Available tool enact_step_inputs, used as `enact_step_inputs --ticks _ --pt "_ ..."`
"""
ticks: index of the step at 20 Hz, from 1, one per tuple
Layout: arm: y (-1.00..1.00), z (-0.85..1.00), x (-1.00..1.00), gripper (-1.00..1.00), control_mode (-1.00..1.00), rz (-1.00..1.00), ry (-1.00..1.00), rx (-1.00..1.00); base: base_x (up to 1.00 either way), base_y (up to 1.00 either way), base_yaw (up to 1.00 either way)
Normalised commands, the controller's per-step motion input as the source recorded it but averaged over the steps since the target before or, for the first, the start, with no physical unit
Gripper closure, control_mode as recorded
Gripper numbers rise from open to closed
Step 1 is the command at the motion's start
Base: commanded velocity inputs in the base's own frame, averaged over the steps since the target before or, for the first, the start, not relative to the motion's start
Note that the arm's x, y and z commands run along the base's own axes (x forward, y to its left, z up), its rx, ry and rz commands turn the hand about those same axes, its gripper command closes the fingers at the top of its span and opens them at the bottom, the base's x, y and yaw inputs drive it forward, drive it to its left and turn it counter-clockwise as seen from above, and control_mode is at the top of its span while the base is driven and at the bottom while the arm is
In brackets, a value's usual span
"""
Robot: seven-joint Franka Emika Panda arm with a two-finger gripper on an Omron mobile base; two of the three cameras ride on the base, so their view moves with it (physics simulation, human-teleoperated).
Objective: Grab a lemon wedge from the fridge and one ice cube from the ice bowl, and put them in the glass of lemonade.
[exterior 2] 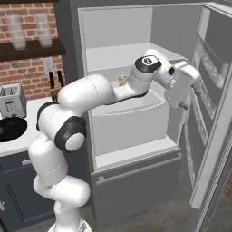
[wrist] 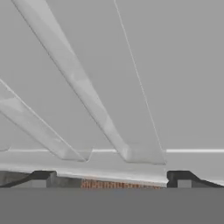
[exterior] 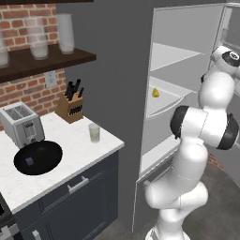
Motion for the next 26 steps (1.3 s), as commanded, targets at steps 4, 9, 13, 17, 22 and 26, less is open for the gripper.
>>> enact_step_inputs --ticks 4,9,13,17,22,26 --pt "0.63 0.13 -0.17 -1.00 -1.00 -0.02 -0.12 -0.13 0.00 0.00 0.00" --pt "0.72 0.00 -0.22 -1.00 -1.00 -0.02 -0.16 -0.11 0.00 0.00 0.00" --pt "0.35 0.00 -0.17 -1.00 -1.00 -0.02 -0.18 -0.04 0.00 0.00 0.00" --pt "-0.09 -0.19 0.00 -1.00 -1.00 -0.05 -0.11 0.00 0.00 0.00 0.00" --pt "-0.02 -0.03 -0.23 -1.00 -1.00 -0.02 -0.18 0.01 0.00 0.00 0.00" --pt "0.37 0.03 -0.25 -1.00 -1.00 0.05 -0.28 0.23 0.00 0.00 0.00"
